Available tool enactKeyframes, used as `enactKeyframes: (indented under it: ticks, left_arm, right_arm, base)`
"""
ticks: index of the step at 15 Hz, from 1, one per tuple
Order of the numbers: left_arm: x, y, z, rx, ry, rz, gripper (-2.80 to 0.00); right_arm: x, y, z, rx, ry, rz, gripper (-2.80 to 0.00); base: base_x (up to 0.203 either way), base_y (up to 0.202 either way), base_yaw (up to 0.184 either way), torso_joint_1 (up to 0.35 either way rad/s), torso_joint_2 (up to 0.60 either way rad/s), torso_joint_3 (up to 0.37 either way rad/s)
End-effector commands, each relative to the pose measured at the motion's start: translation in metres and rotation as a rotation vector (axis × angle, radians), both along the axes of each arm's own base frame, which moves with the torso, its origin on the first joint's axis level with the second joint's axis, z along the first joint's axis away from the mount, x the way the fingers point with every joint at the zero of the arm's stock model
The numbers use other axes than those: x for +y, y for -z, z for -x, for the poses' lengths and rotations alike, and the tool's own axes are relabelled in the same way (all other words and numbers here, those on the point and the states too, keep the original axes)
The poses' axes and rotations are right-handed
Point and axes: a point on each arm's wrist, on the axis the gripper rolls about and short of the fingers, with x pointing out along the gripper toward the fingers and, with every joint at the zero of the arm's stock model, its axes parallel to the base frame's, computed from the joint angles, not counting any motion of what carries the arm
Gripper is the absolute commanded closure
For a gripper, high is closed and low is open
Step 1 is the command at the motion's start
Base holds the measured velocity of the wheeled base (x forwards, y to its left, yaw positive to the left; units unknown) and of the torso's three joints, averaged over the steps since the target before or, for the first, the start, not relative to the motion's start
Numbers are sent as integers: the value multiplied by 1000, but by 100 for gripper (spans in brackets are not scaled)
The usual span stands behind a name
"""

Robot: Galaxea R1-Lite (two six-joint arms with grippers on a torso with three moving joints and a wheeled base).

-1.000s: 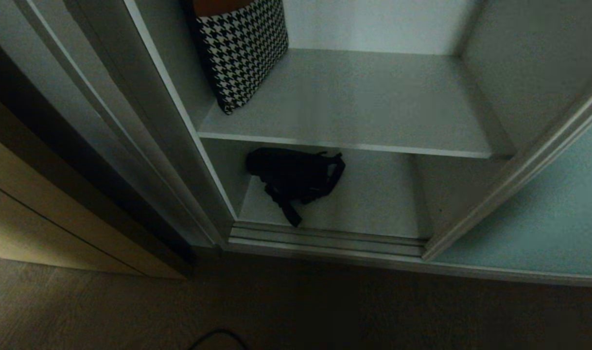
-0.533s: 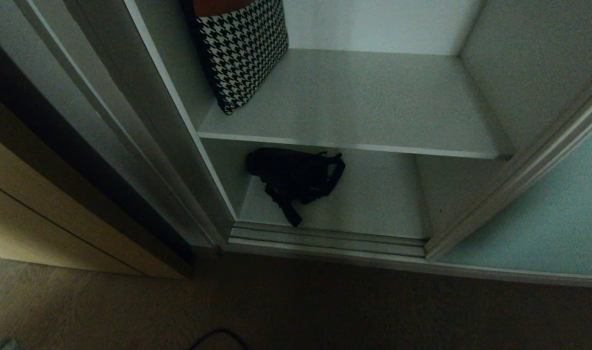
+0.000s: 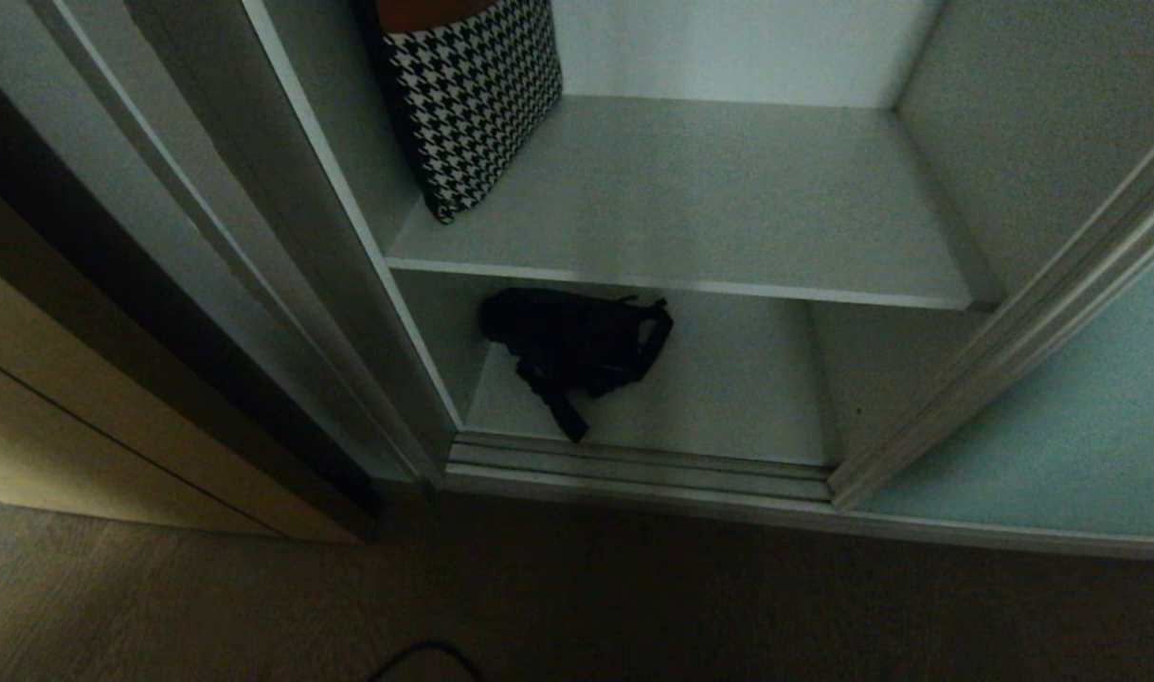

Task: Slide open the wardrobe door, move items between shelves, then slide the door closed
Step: Open the door, then place the bag on the higher shelf

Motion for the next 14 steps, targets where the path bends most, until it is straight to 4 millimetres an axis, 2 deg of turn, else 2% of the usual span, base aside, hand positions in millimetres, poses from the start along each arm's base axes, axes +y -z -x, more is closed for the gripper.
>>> enactKeyframes:
  ticks: [1,14]
  left_arm:
    - [0,6,2,29,-4,0,0]
    - [0,6,2,26,-12,18,0]
  right_arm:
    - [0,0,0,-1,0,0,0]
    - [0,0,0,-1,0,0,0]
  base:
    - [0,0,0,0,0,0]
    - [0,0,0,0,0,0]
